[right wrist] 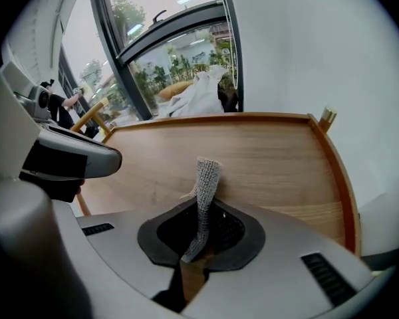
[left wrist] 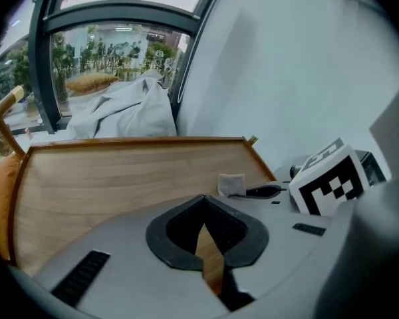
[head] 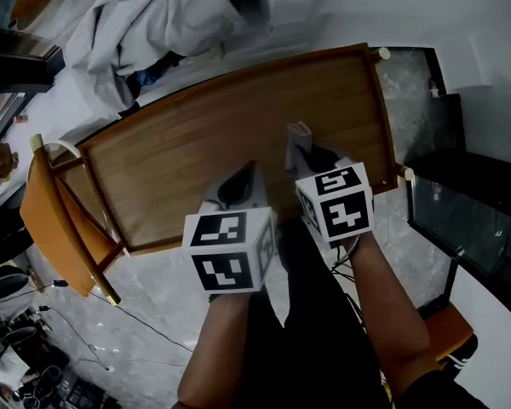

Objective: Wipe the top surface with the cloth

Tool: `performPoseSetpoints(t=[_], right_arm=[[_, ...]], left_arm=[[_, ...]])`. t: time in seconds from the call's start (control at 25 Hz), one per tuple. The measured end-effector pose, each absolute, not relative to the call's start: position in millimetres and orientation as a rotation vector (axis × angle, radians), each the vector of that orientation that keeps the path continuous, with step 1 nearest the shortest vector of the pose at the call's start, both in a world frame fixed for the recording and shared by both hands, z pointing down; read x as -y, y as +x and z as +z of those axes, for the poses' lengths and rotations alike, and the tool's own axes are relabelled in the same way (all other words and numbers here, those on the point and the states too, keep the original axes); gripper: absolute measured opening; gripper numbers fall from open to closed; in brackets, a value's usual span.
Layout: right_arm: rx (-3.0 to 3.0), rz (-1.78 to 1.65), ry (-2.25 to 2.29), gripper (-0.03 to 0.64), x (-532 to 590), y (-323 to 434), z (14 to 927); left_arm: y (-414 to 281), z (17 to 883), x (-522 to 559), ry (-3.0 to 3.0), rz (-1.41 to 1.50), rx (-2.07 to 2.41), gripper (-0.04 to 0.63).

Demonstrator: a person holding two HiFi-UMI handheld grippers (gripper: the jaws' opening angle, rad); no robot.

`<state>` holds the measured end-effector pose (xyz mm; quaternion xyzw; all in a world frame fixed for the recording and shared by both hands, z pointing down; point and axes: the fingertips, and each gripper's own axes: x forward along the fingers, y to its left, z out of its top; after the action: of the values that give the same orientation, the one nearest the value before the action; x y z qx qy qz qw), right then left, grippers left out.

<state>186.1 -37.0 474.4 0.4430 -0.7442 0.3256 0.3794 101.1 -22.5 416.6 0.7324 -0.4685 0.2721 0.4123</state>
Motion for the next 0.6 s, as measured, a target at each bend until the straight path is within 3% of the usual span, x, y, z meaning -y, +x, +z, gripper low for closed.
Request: performPoseSetpoints(t=[0.6], right_arm=[[1.734,0.788,1.274,0.037,49.9,290.5,466.9]], left_arm=[[167.2,421.4,34.8,1.898,0.709,1.118,0.011]])
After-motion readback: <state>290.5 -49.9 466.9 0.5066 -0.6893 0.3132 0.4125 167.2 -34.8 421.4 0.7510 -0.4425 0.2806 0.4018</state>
